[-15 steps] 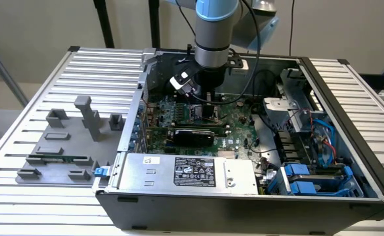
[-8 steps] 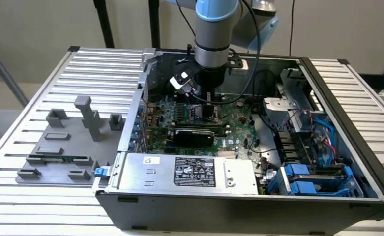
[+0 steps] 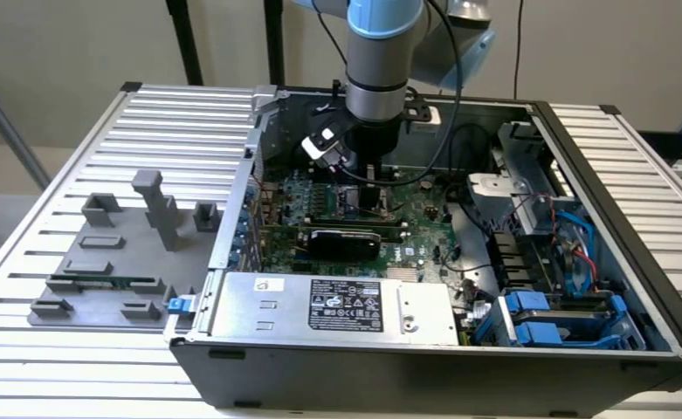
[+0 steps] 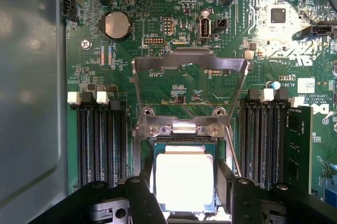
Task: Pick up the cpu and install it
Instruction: 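Place the cpu into insertion slot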
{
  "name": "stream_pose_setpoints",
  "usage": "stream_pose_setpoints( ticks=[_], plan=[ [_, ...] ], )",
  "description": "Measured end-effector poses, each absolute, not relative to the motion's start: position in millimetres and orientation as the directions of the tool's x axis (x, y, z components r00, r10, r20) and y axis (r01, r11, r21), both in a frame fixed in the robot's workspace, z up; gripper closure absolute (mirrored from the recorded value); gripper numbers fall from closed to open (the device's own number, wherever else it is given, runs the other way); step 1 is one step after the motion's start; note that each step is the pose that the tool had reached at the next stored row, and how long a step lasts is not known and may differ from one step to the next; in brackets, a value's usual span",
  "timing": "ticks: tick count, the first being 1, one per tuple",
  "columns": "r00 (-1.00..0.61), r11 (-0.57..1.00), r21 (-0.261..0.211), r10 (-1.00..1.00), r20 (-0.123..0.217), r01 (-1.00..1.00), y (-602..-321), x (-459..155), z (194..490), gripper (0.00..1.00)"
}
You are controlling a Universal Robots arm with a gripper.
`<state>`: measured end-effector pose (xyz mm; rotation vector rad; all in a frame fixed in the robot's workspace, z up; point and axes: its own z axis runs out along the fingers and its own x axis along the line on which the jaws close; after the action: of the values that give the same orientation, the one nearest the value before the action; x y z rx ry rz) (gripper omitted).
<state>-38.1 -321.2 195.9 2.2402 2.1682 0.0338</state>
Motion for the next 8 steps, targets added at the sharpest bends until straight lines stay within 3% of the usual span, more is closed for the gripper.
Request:
stream_pose_setpoints(
  ticks=[8],
  plan=[
    [0.033, -0.033, 0.032, 0.999, -0.002, 0.999, -320.9, -38.2, 195.0, 0.45]
  ],
)
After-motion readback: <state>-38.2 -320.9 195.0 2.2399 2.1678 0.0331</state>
